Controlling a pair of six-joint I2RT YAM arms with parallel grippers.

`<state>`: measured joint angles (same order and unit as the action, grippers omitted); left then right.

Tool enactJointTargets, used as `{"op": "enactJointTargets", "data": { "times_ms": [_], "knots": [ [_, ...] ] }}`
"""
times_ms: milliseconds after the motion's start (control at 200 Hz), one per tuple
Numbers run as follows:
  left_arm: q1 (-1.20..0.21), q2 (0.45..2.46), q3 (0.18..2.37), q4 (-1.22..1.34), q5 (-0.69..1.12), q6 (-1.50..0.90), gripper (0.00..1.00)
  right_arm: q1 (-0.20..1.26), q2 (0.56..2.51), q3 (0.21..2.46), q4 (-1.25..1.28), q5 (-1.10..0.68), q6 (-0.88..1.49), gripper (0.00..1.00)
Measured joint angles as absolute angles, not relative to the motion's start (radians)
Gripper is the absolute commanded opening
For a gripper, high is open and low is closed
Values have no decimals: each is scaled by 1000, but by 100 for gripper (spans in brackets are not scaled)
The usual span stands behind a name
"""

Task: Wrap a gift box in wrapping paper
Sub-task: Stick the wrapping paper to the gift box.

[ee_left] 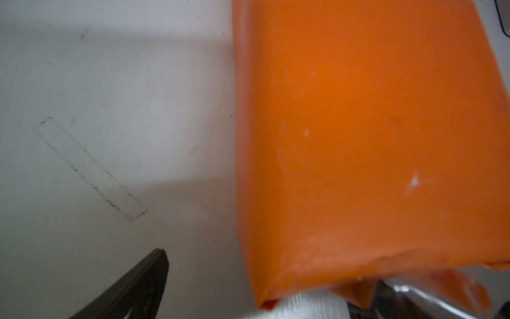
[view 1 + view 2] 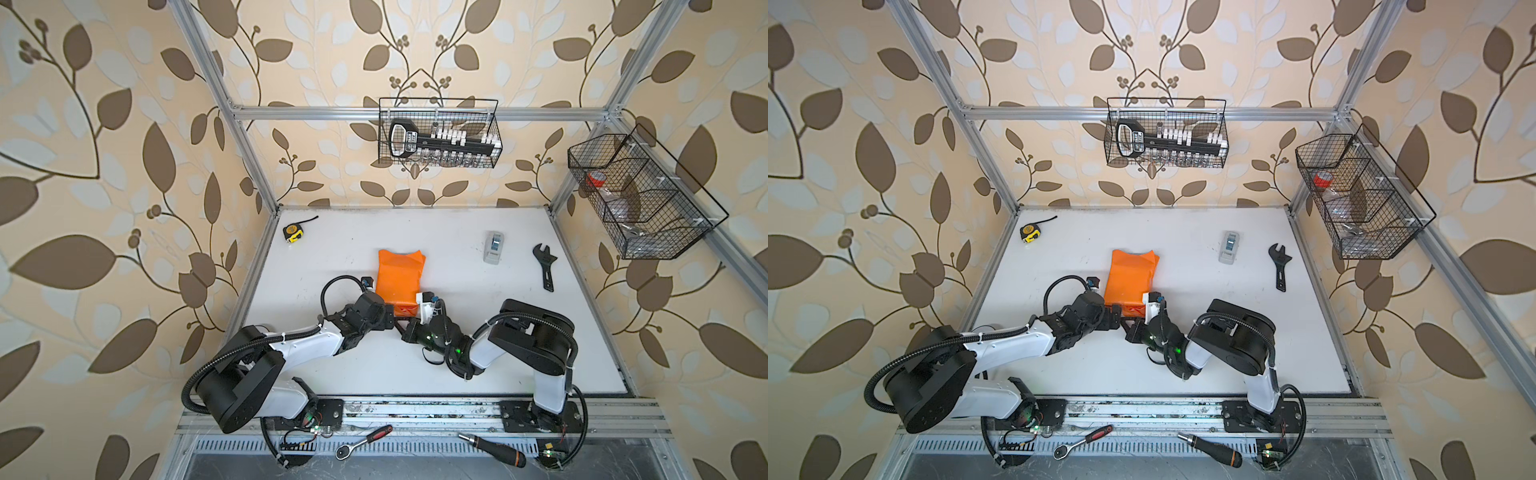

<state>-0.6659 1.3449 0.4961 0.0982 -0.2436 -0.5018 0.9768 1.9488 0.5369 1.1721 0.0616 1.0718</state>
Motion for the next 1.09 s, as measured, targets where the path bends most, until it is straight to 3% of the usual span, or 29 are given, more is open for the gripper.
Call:
{"op": "enactJointTargets", "data": {
  "times_ms": [1095],
  "knots": [
    [-666,1337,511,79,-233,-501,99,918,2019,612,1126,104,1118,0]
  ]
}}
